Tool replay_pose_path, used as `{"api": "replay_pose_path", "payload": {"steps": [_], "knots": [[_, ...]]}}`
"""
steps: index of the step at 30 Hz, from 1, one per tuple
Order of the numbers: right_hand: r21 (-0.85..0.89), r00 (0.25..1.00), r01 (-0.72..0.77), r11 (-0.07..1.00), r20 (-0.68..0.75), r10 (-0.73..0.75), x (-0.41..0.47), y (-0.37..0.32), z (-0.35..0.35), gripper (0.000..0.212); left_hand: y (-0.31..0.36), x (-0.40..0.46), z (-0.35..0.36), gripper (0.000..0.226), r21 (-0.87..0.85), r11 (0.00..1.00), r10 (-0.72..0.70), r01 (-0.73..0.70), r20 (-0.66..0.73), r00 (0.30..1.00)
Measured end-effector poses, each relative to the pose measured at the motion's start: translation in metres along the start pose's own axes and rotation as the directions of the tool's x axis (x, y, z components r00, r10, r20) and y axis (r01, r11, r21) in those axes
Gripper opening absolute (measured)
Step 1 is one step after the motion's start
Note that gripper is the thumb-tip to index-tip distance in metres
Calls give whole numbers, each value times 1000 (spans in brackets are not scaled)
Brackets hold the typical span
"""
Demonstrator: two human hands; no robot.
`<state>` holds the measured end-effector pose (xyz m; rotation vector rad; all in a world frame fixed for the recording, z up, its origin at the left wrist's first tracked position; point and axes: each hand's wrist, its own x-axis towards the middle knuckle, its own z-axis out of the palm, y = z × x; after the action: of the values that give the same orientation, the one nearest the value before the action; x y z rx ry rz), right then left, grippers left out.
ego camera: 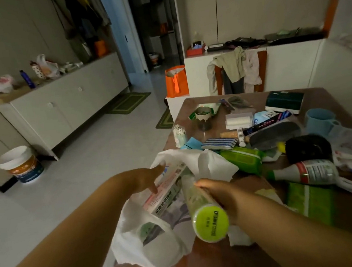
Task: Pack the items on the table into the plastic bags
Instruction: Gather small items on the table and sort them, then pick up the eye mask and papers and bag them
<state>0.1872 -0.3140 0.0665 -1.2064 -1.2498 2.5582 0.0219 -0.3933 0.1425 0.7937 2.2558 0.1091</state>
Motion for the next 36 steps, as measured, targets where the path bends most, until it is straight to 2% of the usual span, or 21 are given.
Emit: {"api": "replay_pose_path", "payload": {"steps": [3, 6, 11, 14, 16, 18, 20, 22, 23, 25, 27, 30, 31, 33, 36], "knots": [[-8, 991, 16, 1000, -134, -17, 19, 1, 15, 20, -9, 5, 2, 65, -61, 998, 30, -31, -17, 999], [-109, 978, 0, 994, -210, -23, 34, -3, 30, 18, -12, 2, -4, 43, -77, 992, 103, -102, 8, 995], [-190, 943, 34, 981, -320, -95, 57, -4, 40, 20, -19, 6, -12, 54, -112, 978, 177, -175, 8, 984], [-347, 947, -11, 938, -305, -102, 70, 6, 45, 35, -19, 7, -15, 75, -131, 970, 208, -204, 20, 978], [-457, 959, -35, 889, -265, -99, 72, 11, 48, 36, -19, 13, -17, 79, -179, 963, 208, -202, 12, 978], [-508, 961, -32, 861, -252, -113, 76, 12, 45, 32, -18, 17, -19, 73, -206, 960, 196, -189, 12, 981], [-545, 954, -33, 838, -266, -135, 72, 5, 42, 19, -15, 22, -21, 69, -193, 965, 185, -179, 15, 983], [-585, 949, -18, 811, -265, -170, 64, -10, 36, 15, -10, 22, -25, 53, -166, 971, 177, -170, 28, 984], [-574, 947, 17, 819, -252, -197, 61, -19, 29, 15, -7, 21, -28, 44, -170, 973, 162, -155, 30, 986], [-556, 930, 97, 825, -244, -274, 52, -41, 8, 17, 3, 18, -35, 42, -217, 970, 117, -105, 42, 992], [-558, 876, 146, 817, -311, -369, 42, -64, -21, 20, 17, 17, -41, 34, -150, 983, 113, -109, 23, 993], [-528, 781, 162, 834, -447, -436, 45, -91, -78, 15, 48, 22, -49, 53, -45, 982, 180, -181, -36, 983], [-526, 753, 158, 836, -483, -447, 49, -96, -97, 13, 60, 23, -51, 53, -46, 980, 193, -194, -41, 980], [-529, 713, 87, 844, -558, -423, 60, -105, -134, 25, 84, 34, -54, 54, -55, 979, 196, -198, -35, 980], [-529, 705, 18, 848, -595, -386, 70, -117, -173, 27, 126, 51, -54, 50, -17, 979, 203, -204, -13, 979]]}}
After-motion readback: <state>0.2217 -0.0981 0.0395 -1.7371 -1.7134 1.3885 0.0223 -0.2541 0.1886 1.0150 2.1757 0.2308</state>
